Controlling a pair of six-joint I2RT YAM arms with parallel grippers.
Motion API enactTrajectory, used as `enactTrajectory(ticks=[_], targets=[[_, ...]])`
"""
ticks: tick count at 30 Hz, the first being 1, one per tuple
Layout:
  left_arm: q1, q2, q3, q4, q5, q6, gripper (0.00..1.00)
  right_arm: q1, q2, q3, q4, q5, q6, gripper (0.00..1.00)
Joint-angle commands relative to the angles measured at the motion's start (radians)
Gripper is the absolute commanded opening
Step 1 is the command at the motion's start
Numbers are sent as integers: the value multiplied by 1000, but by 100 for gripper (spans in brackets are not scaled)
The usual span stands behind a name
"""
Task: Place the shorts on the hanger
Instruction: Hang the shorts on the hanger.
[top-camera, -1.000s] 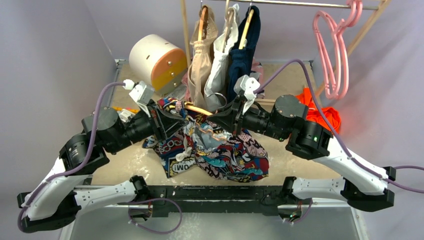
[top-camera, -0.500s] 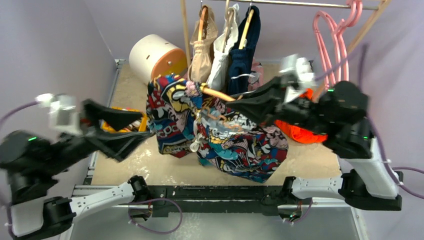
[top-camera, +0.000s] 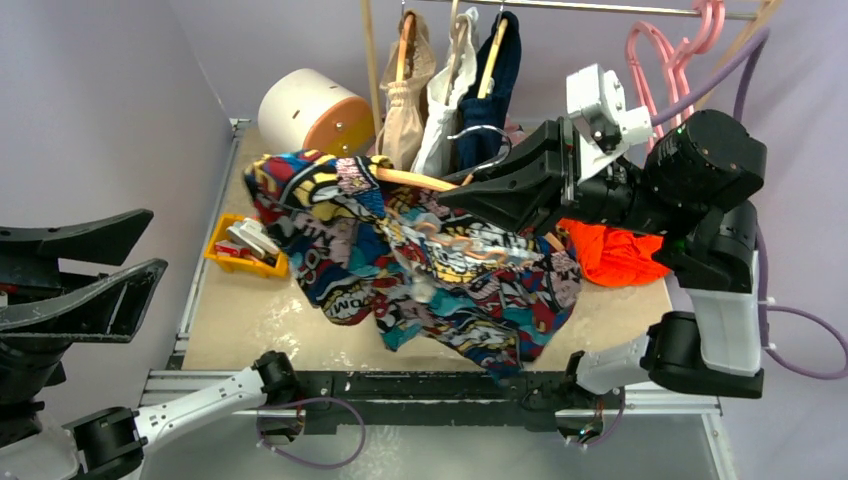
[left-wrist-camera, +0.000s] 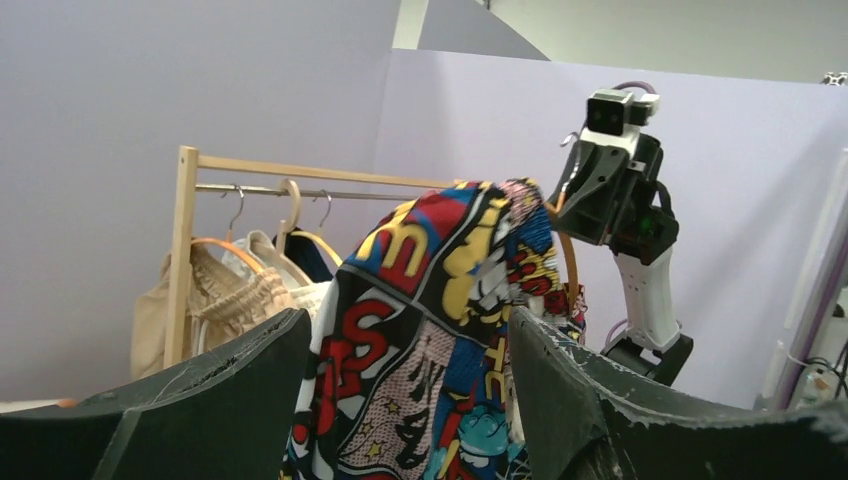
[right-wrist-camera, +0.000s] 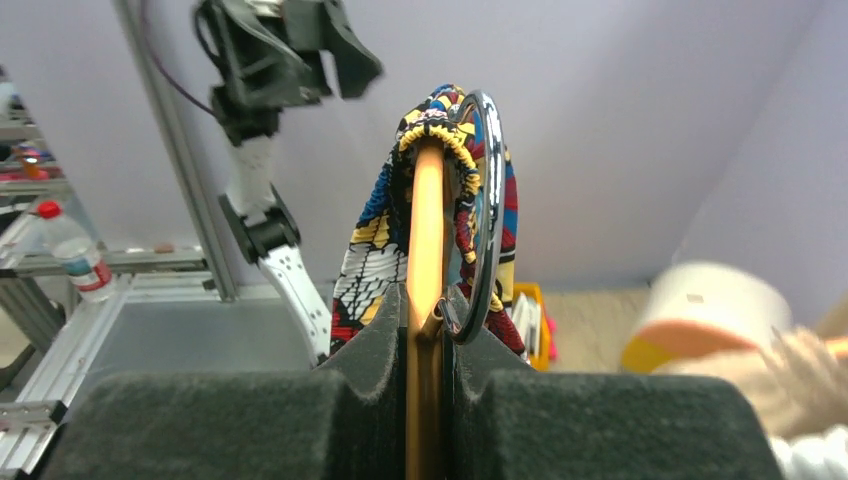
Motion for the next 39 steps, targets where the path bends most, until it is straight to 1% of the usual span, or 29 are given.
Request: enactTrajectory(ticks=[1, 5, 8, 10, 13, 15, 17, 18, 20, 23, 25, 31, 34, 39], targets=[[1, 60, 25, 37, -54, 39, 71, 2, -52, 115, 218, -167, -16, 0], [2, 68, 3, 17, -58, 28, 70, 3, -92, -80, 188, -78, -41, 0], [1, 74, -15, 11, -54, 31, 70, 2, -104, -220, 189, -58, -28, 0], [1, 87, -18, 9, -47, 46, 70, 3, -109, -279, 183, -51, -24, 0], [1, 111, -10, 3, -43, 65, 70, 2, -93, -277, 126, -1, -37, 0], [1, 130, 7, -6, -46, 79, 70, 2, -58, -172, 40, 5, -59, 0], [2, 149, 30, -21, -43, 92, 70, 2, -29, -14, 0, -88, -54, 0], [1, 156, 41, -27, -42, 99, 70, 2, -34, 47, 16, -155, -39, 0], [1, 164, 55, -25, -39, 111, 70, 2, -74, 73, 89, -231, -14, 0], [1, 165, 59, -2, -35, 120, 69, 2, -130, -10, 116, -207, -20, 0], [1, 166, 61, 11, -33, 126, 69, 2, -145, -123, 102, -170, -33, 0], [2, 194, 85, -10, -29, 137, 69, 2, -128, -349, 52, -105, -51, 0], [2, 202, 86, -24, -12, 139, 69, 2, -112, -377, 25, -82, -59, 0], [1, 226, 81, -54, 47, 143, 70, 2, -110, -357, 7, -81, -72, 0]])
